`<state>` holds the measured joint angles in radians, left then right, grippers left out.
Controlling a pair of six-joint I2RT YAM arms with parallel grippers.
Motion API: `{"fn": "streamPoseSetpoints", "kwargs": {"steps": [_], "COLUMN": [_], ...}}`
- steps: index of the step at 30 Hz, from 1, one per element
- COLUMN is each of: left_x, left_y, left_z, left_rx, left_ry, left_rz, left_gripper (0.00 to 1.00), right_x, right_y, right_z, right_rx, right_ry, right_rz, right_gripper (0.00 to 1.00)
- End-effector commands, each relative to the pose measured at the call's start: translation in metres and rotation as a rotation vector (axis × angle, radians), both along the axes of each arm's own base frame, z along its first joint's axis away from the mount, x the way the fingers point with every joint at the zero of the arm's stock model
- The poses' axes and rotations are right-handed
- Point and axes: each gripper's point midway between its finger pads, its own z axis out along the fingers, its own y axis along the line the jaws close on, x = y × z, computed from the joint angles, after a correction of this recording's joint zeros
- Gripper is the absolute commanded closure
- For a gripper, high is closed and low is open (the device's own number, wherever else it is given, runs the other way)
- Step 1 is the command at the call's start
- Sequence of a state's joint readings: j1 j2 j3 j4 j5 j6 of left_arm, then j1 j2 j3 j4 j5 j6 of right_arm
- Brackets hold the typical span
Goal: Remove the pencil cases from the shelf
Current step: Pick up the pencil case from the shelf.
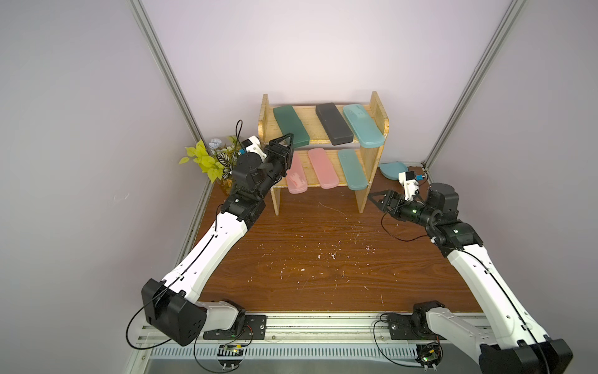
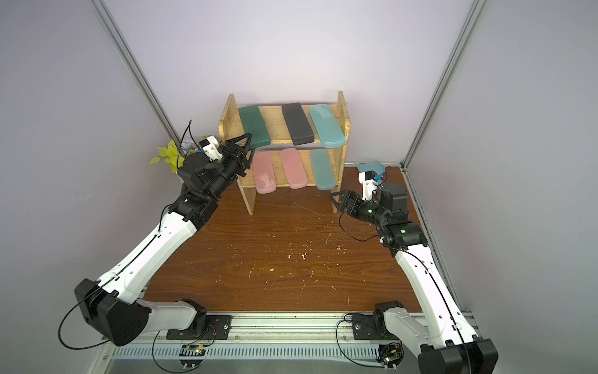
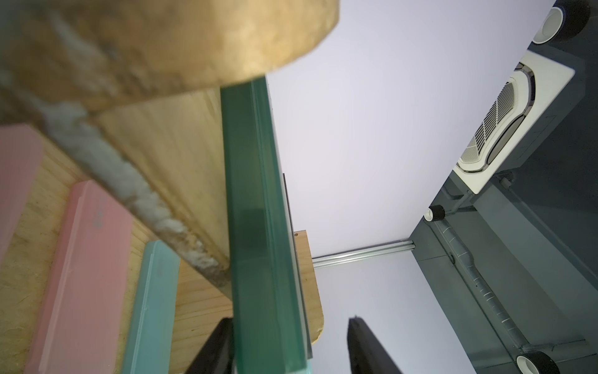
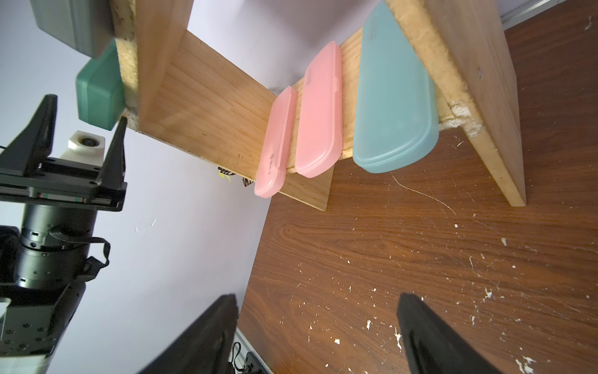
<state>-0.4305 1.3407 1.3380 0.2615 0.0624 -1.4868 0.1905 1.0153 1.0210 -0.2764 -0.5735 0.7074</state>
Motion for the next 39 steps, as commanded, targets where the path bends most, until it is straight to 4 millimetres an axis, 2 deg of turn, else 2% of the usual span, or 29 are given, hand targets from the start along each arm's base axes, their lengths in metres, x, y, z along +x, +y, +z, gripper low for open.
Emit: {"fn": "streamPoseSetpoints", "kwargs": {"steps": [1,17,23,33,39], "left_x": [-0.001,-0.001,-0.006,-0.035,-0.062], "left_y": [-0.003,-0.001,0.001,-0.002,-0.01], "left_z": [0.012,0.003,0.005,0.019,0.028], "left_rx": [0.015,0.03,0.041,0.092,0.132], "left_ry": [-0.029,-0.002,-0.014,-0.105,-0.189], "left_rz": [-0.003,0.009,0.007,-0.064,-0.157], "left_gripper": [0.52,0.76,0.89,0.97,1.0], "right_x": [-0.003,-0.01,-0.011,-0.019,-0.03], "right_y": [0.0,-0.003,-0.004,0.002,0.018], "right_z": [0.017,0.018,0.019,0.028,0.054], "right_rx": [0.016,0.018,0.009,0.017,0.118], "right_ry": [-0.062,-0.071,-0.079,-0.137,-0.217], "right_rz": [-0.005,-0.017,-0.016,0.033,0.146], "right_gripper": [0.16,0.17,0.17,0.16,0.17]}}
